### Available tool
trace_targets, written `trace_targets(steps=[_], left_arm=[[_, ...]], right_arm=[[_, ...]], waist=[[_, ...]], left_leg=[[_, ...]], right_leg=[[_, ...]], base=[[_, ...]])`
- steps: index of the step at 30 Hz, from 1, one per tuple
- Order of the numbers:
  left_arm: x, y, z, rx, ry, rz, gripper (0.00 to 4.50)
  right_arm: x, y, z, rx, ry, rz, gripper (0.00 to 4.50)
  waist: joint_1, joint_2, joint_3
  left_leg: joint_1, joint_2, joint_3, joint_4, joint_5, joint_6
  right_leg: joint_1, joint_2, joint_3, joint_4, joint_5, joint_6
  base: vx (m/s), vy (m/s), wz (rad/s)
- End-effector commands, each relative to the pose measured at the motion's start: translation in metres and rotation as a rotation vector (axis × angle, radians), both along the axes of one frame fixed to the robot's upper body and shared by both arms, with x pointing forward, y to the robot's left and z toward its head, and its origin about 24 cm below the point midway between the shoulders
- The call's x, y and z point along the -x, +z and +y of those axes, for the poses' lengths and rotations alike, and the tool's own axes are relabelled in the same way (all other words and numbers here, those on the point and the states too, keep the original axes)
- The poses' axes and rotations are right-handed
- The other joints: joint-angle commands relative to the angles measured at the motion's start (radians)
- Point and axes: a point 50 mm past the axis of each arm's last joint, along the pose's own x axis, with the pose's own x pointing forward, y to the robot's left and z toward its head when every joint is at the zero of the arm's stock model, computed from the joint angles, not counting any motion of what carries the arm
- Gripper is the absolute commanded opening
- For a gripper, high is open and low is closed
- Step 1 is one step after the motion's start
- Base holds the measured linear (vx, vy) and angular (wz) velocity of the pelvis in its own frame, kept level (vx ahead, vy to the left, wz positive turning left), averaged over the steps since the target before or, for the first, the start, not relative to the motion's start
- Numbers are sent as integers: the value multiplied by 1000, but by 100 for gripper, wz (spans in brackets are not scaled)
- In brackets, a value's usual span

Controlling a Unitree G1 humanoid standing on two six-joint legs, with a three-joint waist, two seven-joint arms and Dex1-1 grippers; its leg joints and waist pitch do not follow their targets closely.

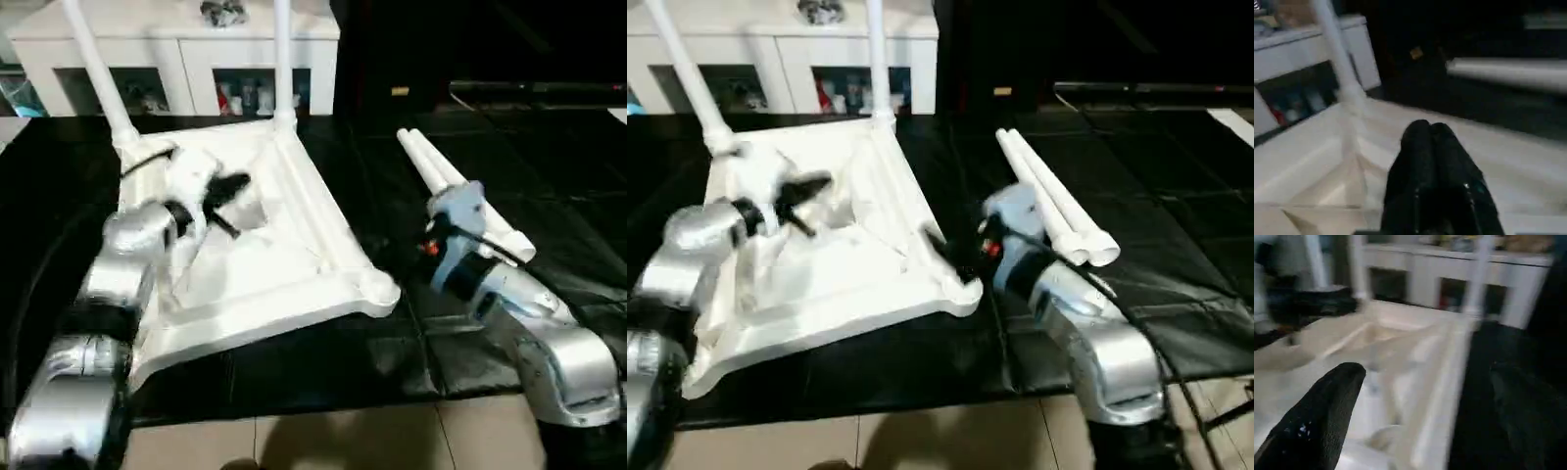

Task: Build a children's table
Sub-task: Rotate table base

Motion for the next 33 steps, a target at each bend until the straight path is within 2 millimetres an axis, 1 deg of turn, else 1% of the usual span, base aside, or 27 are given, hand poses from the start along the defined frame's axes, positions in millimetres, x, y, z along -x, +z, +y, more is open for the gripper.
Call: trace_targets(steps=[1, 2, 3, 4, 5, 6, 7, 9, 10, 12, 13, 14, 16, 18, 19, 20, 22, 23, 25, 26, 27, 28, 29, 30, 31, 32, 33], left_arm=[[13, 4, 0, 109, 129, -21, 5], [20, 2, -1, 131, 169, -25, 5], [20, 2, -1, 131, 169, -25, 5], [31, -1, -3, 155, 210, -26, 5], [39, -4, -5, 152, 233, -37, 5], [39, -4, -5, 152, 233, -37, 5], [49, -7, -8, 160, 266, -43, 5], [59, -8, -11, 204, 284, -24, 5], [60, -8, -12, 205, 284, -23, 5], [68, -8, -16, 205, 289, -4, 5], [69, -9, -17, 206, 289, 0, 5], [70, -9, -22, 214, 294, 12, 5], [70, -9, -25, 222, 303, 30, 5], [71, -10, -27, 201, 321, 34, 5], [71, -11, -28, 192, 331, 36, 5], [71, -12, -29, 190, 343, 44, 5], [72, -12, -32, 185, 340, 47, 5], [73, -12, -33, 175, 339, 40, 5], [74, -11, -33, 167, 339, 39, 5], [75, -12, -34, 162, 339, 44, 5], [75, -11, -35, 163, 343, 45, 5], [75, -11, -35, 168, 354, 49, 5], [75, -10, -36, 167, 361, 52, 5], [75, -10, -36, 165, 365, 53, 5], [75, -10, -35, 141, 376, 45, 5], [75, -10, -34, 134, 379, 43, 5], [75, -10, -33, 121, 383, 46, 5]], right_arm=[[4, -6, -8, -46, -81, 18, 450], [5, -7, -10, -84, -113, 23, 450], [5, -7, -10, -84, -113, 23, 450], [7, -12, -15, -96, -168, 37, 450], [6, -16, -24, -38, -245, 27, 450], [6, -16, -24, -38, -245, 27, 450], [5, -19, -39, 27, -357, 13, 450], [7, -18, -54, -102, -438, 52, 450], [7, -18, -54, -104, -439, 54, 450], [10, -21, -58, -117, -471, 89, 450], [11, -22, -58, -97, -475, 88, 450], [12, -22, -59, 33, -476, 19, 450], [16, -16, -52, 29, -382, -92, 450], [19, -20, -53, 3, -427, -72, 450], [21, -22, -54, 20, -440, -53, 450], [22, -22, -55, 29, -460, -46, 450], [22, -25, -56, 89, -491, -9, 450], [22, -25, -53, 117, -459, -13, 450], [22, -26, -50, 129, -430, -16, 450], [21, -27, -47, 140, -405, -16, 450], [20, -27, -45, 139, -394, -29, 450], [18, -28, -42, 126, -385, -44, 450], [17, -29, -41, 111, -391, -42, 450], [16, -29, -41, 101, -396, -38, 450], [15, -29, -41, 79, -408, -31, 450], [15, -29, -42, 64, -420, -28, 450], [14, -31, -42, 53, -437, 4, 450]], waist=[[0, -1, -70], [0, -1, -64], [-2, -1, -66], [-3, -6, -67], [-3, -4, -63], [-4, -6, -59], [-6, -7, -59], [-7, -9, -53], [-6, -9, -54], [-9, -5, -53], [-12, -8, -54], [-13, -7, -55], [-11, -4, -56], [-14, 14, -57], [-19, 7, -58], [-22, 13, -60], [-27, 10, -61], [-28, 2, -63], [-28, 6, -61], [-19, -19, -54], [-22, 5, -58], [-34, 6, -60], [-42, 29, -60], [-48, 39, -57], [-69, 41, -57], [-78, 50, -54], [-68, 45, -42]], left_leg=[[8, 68, -28, -77, -262, -11], [7, 66, -25, -77, -257, 2], [5, 67, -25, -77, -253, 5], [5, 64, -25, -77, -244, 11], [3, 66, -27, -80, -248, 12], [8, 65, -26, -81, -266, 6], [10, 64, -26, -81, -279, 0], [17, 54, -24, -78, -313, 9], [18, 53, -24, -77, -318, 11], [11, 54, -30, -81, -320, 11], [10, 54, -30, -82, -320, 9], [11, 51, -29, -81, -321, 7], [8, 53, -28, -81, -318, 3], [8, 52, -31, -82, -317, 11], [6, 52, -32, -83, -311, 18], [4, 54, -33, -84, -299, 21], [4, 54, -32, -84, -287, 18], [3, 54, -31, -83, -275, 23], [2, 54, -29, -81, -272, 29], [-54, 33, -67, -93, -267, 79], [-55, 37, -76, -97, -270, 101], [-48, 42, -97, -83, -264, 133], [-45, 66, -131, -87, -309, 119], [-39, 88, -157, -99, -365, 107], [-6, 139, -207, -124, -443, 108], [47, 207, -211, -140, -446, 108], [33, 226, -196, -169, -431, 103]], right_leg=[[55, -92, 71, -65, -288, -158], [49, -87, 70, -76, -309, -146], [52, -86, 70, -73, -311, -141], [51, -80, 68, -76, -326, -123], [51, -82, 68, -79, -342, -117], [46, -79, 66, -89, -390, -96], [44, -78, 66, -91, -432, -74], [34, -74, 63, -110, -520, -30], [34, -73, 61, -111, -529, -22], [39, -71, 58, -111, -530, -1], [38, -67, 57, -111, -517, 9], [36, -65, 57, -111, -507, 12], [38, -69, 59, -112, -488, 20], [39, -67, 58, -113, -470, 14], [44, -62, 55, -112, -446, 9], [47, -59, 57, -107, -410, -2], [48, -58, 59, -104, -367, -22], [52, -58, 60, -99, -346, -32], [51, -61, 62, -99, -350, -35], [92, -85, 23, -80, -346, -45], [96, -87, 10, -84, -354, -48], [85, -89, -5, -84, -312, -72], [86, -73, -18, -71, -266, -97], [84, -56, -20, -57, -234, -99], [61, -22, -7, -7, -172, -111], [17, -7, 21, 34, -179, -132], [3, 3, 36, 87, -160, -130]], base=[[0, 0, 0], [0, 0, 0], [0, 0, 0], [0, 0, 0], [0, 0, 0], [0, 0, 0], [0, 0, 0], [0, 0, 0], [0, 0, 0], [0, 0, 0], [0, 0, 0], [0, 0, 0], [0, 0, 0], [0, 0, 0], [0, 0, 0], [0, 0, 0], [0, 0, 0], [0, 0, 0], [0, 0, 0], [0, 0, 0], [0, 0, 0], [-13, -24, 31], [3, -48, 48], [3, -48, 48], [32, -75, 49], [40, -114, 48], [40, -114, 48]])
